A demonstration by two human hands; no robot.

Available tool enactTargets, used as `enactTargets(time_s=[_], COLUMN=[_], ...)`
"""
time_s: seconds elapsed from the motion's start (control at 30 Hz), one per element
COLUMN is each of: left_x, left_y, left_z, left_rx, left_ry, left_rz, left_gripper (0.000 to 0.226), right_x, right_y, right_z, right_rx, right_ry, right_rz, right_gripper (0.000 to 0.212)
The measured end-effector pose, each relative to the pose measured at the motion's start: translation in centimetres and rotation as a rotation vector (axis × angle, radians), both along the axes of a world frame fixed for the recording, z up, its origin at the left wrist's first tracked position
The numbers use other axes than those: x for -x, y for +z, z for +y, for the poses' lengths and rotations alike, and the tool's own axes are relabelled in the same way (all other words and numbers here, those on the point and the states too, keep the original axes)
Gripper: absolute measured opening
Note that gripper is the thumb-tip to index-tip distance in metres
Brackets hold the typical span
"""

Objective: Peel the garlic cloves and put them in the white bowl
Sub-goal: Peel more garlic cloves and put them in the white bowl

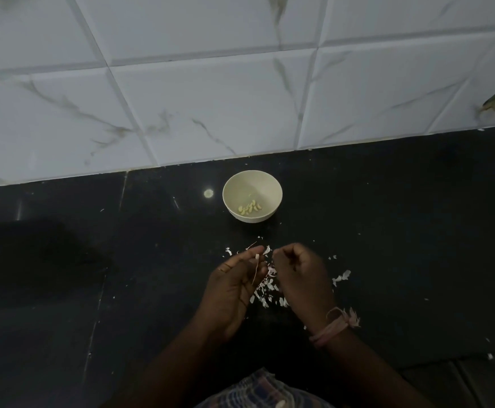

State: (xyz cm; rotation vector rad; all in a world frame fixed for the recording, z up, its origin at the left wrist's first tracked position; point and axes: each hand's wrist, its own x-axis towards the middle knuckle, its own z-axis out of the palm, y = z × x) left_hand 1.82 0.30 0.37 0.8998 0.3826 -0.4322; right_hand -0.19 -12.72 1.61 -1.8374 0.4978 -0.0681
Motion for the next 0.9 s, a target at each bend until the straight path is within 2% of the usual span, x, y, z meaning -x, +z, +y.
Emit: enactTargets(time_s=[0.07, 0.2, 0.3, 0.4, 0.57, 0.9], left_x=[0.0, 0.1, 0.0, -0.1, -0.2, -0.4], left_y=[-0.1, 0.1, 0.2, 0.1, 0.3, 0.6], left_z=[0.1, 0.3, 0.5, 0.6, 0.6, 0.8], left_rx=[-0.047, -0.188, -0.27, -0.297, -0.352, -0.664], left_ry=[-0.012, 0.02, 0.019, 0.0, -0.023, -0.089], left_rz=[-0.032, -0.106, -0.141, -0.16, -0.178, -0.315], left_gripper=[0.027, 0.022, 0.018, 0.015, 0.016, 0.008], right_x=[0.0, 0.1, -0.2, -0.8, -0.9, -1.3], right_y=[-0.1, -0.1, 0.2, 0.3, -0.1, -0.2], right_z=[0.0, -0.1, 0.0, 0.3, 0.6, 0.9], right_rx=[0.025, 0.062, 0.081, -0.023, -0.087, -0.14], right_ry=[0.033, 0.07, 0.031, 0.019, 0.015, -0.001], right_rz=[-0.012, -0.041, -0.07, -0.073, -0.039, 0.019], right_gripper=[0.006, 0.021, 0.024, 0.012, 0.01, 0.008])
